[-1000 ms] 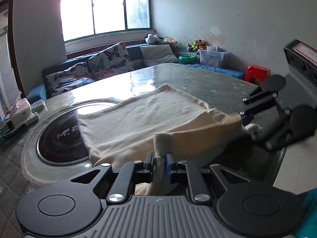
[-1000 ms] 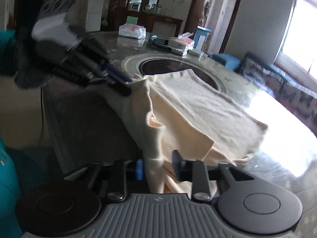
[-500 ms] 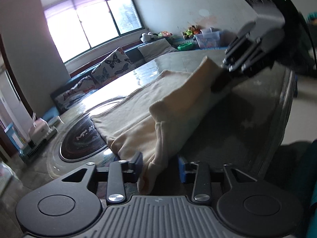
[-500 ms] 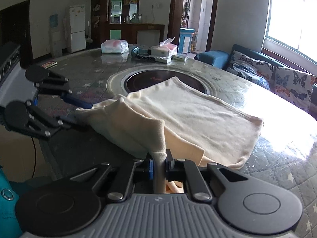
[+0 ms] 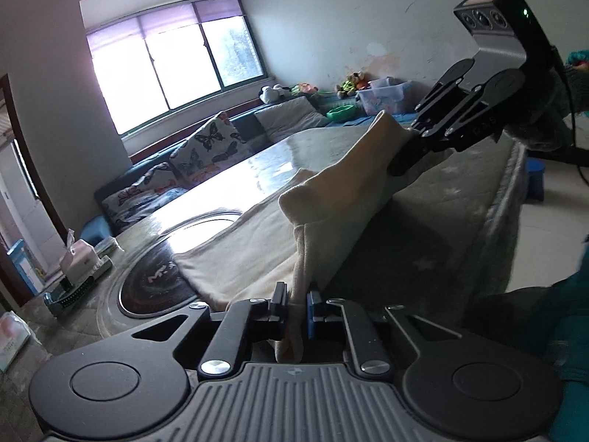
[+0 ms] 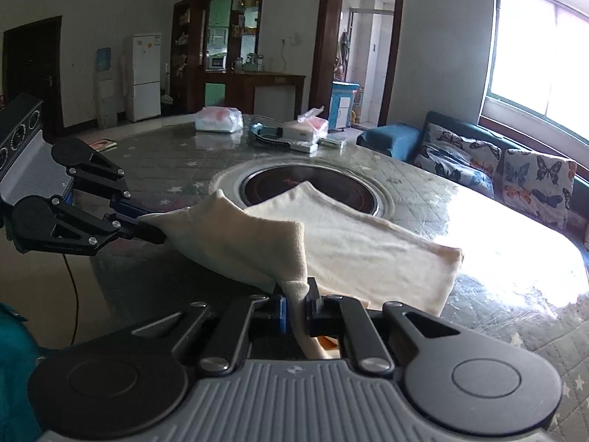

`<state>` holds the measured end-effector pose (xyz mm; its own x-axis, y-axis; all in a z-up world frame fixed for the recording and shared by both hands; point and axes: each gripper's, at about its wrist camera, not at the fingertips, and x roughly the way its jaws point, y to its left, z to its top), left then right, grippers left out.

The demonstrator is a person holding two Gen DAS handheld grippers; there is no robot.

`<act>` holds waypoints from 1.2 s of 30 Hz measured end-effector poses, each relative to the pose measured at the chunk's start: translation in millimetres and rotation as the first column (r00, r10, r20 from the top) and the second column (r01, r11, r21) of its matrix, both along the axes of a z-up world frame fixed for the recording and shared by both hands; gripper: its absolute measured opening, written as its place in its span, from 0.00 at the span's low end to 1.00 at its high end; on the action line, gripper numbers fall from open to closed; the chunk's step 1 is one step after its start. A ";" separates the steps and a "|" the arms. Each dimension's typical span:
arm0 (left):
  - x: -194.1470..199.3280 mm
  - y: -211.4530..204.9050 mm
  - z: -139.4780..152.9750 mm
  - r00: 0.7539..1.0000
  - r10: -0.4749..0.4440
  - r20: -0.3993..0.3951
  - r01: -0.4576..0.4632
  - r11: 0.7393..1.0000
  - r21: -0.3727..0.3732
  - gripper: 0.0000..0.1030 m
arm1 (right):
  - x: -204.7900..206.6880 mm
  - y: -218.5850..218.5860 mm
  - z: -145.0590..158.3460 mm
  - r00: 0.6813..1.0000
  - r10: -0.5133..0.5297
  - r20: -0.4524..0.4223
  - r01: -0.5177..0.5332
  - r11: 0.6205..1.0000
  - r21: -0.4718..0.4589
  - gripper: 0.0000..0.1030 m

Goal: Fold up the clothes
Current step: 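Lift the hem with both grippers and fold it toward the collar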

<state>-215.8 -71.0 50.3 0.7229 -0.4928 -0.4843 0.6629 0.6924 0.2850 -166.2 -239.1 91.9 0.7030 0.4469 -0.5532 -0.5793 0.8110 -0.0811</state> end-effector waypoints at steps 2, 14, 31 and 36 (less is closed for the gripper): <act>-11.2 4.3 7.1 1.000 -0.013 -0.016 0.013 1.000 -0.008 0.11 | -9.7 -0.8 5.2 1.000 0.013 -0.001 -0.013 1.000 0.000 0.08; 20.7 9.8 27.9 0.997 0.068 -0.029 -0.070 0.994 -0.084 0.11 | -14.1 1.7 36.7 0.998 0.055 -0.006 -0.056 0.998 -0.012 0.07; 218.3 -28.0 -24.5 0.917 0.363 -0.165 -0.368 0.930 0.000 0.11 | 174.5 2.1 -12.3 0.986 -0.123 -0.115 0.123 0.992 -0.010 0.09; 232.8 -31.4 -35.0 0.901 0.396 -0.174 -0.399 0.917 0.024 0.14 | 183.8 -11.4 -39.1 0.967 -0.219 -0.129 0.226 0.973 0.040 0.17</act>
<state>17.0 -102.3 15.4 0.7661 -0.1886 -0.6144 0.3698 0.9113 0.1813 17.6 -250.5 52.8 0.7164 0.3187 -0.6207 -0.3867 0.9218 0.0270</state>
